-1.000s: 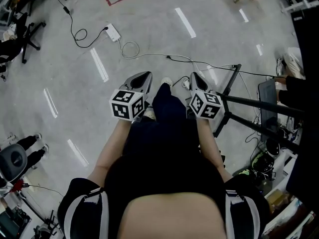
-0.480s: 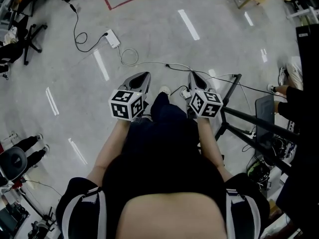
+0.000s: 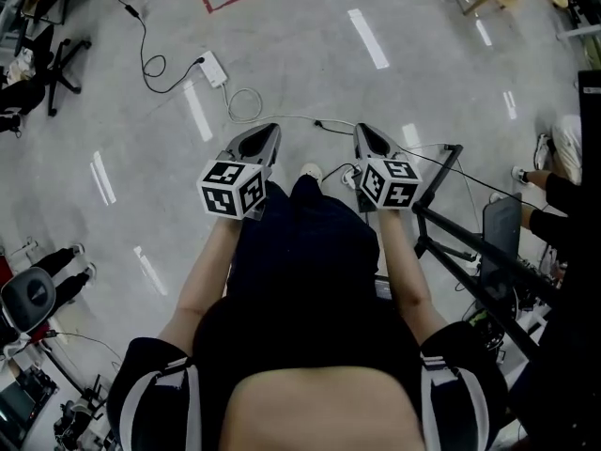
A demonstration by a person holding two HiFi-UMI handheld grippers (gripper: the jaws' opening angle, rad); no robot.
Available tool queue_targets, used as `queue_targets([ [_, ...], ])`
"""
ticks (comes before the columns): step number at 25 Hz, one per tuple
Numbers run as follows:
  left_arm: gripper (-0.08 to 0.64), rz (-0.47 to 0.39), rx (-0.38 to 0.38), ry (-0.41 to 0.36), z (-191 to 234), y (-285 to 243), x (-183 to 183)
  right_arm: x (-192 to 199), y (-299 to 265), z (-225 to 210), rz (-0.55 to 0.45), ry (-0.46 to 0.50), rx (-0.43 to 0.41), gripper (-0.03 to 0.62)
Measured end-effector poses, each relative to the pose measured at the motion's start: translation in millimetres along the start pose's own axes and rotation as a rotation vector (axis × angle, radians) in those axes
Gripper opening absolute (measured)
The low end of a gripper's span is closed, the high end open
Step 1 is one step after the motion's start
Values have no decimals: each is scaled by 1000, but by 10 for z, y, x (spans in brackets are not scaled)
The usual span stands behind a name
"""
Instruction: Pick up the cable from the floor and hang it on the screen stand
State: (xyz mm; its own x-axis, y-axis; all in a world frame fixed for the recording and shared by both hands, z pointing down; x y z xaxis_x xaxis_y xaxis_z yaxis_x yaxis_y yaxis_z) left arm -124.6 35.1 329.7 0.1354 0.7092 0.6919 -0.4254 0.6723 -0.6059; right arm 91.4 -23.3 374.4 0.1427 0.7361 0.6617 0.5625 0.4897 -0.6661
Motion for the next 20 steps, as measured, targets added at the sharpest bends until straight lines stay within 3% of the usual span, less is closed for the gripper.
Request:
queue_targets([
  [5,8,14,51,-38,78,-217,-95,127,-331,-114,118,70,-62,26],
  [9,8,63,84,-104,243,-445,-124,229,-593,-183,177,114,-38,26],
  [13,8,101,118,-123,340,-722,-50,405,-803,-284,229,102,-27,26],
  [20,8,172,160,-146,568,-1206,153,452,-1219,-335,172,75,-81,26],
])
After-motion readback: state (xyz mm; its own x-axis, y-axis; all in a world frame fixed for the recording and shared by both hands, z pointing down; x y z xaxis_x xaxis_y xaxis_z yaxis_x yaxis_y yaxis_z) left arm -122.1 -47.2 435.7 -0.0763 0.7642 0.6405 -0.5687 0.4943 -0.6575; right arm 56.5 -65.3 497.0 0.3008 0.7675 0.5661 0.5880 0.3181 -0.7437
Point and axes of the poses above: the fingertips, and each gripper's own axes: y backward along the fingers, z to its left, x out of its underside, the point moved 5 cm from there along y, backward along the fingers, and after that the axes turned 7 degrees about z, right-handed, at the moved point
